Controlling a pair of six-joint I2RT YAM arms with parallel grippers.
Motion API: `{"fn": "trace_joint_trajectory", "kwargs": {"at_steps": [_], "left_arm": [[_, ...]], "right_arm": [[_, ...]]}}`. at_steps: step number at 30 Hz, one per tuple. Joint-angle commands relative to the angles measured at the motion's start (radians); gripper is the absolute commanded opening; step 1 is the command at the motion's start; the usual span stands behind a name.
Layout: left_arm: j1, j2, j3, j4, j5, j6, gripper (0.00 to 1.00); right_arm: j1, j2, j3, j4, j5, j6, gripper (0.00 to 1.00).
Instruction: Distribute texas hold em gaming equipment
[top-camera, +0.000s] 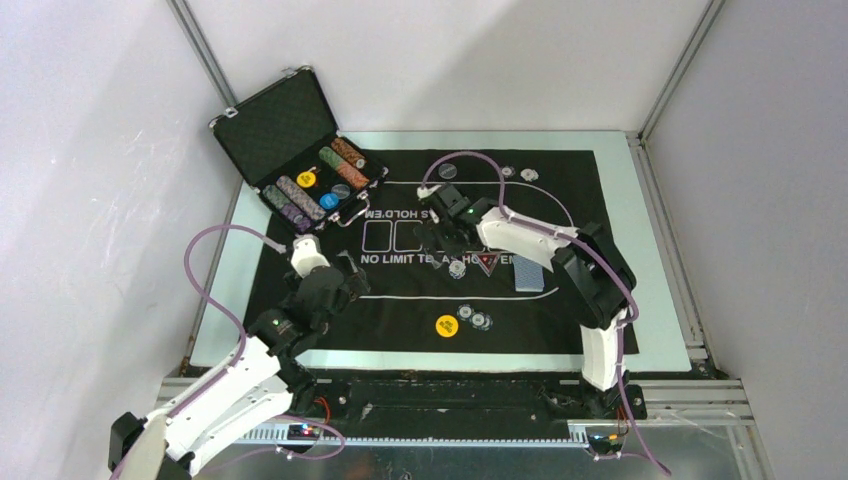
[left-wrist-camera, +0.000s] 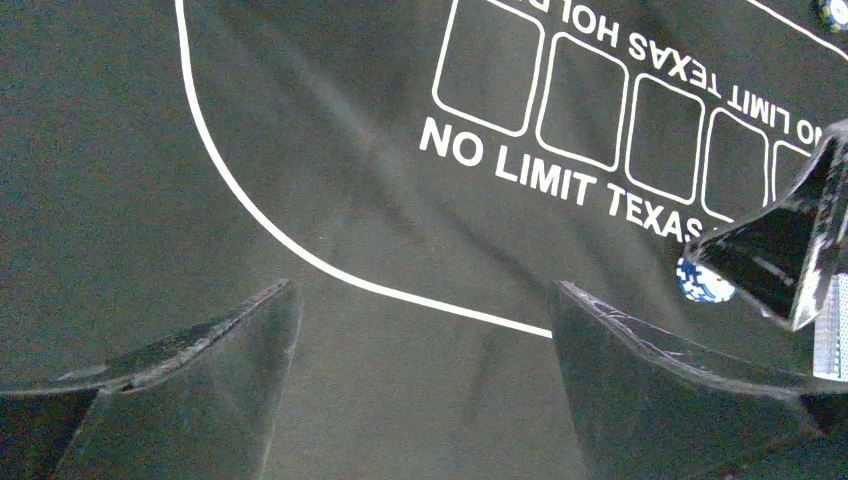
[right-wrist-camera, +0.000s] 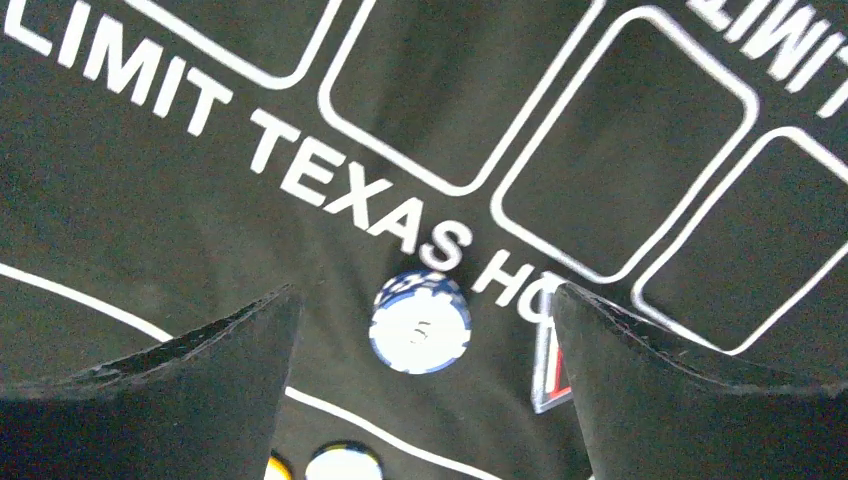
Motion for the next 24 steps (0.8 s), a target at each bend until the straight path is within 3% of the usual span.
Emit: {"fn": "trace_joint_trajectory", "kwargs": {"at_steps": [1, 15, 24], "left_arm": [[0.006, -0.005, -0.018, 0.009, -0.008, 0.007, 1.0], [0.008, 0.013, -0.018, 0.015, -0.011, 0.004, 1.0], [0.006, 0.013, -0.018, 0.009, -0.018, 0.003, 1.0]], "right_arm": [[0.035, -0.046, -0.013, 0.019, 0.018, 0.063, 0.97], [0.025, 0.014, -0.036, -0.003, -0.015, 0.149, 0.7], [0.014, 0.025, -0.053, -0.01, -0.025, 0.173, 0.64]]}}
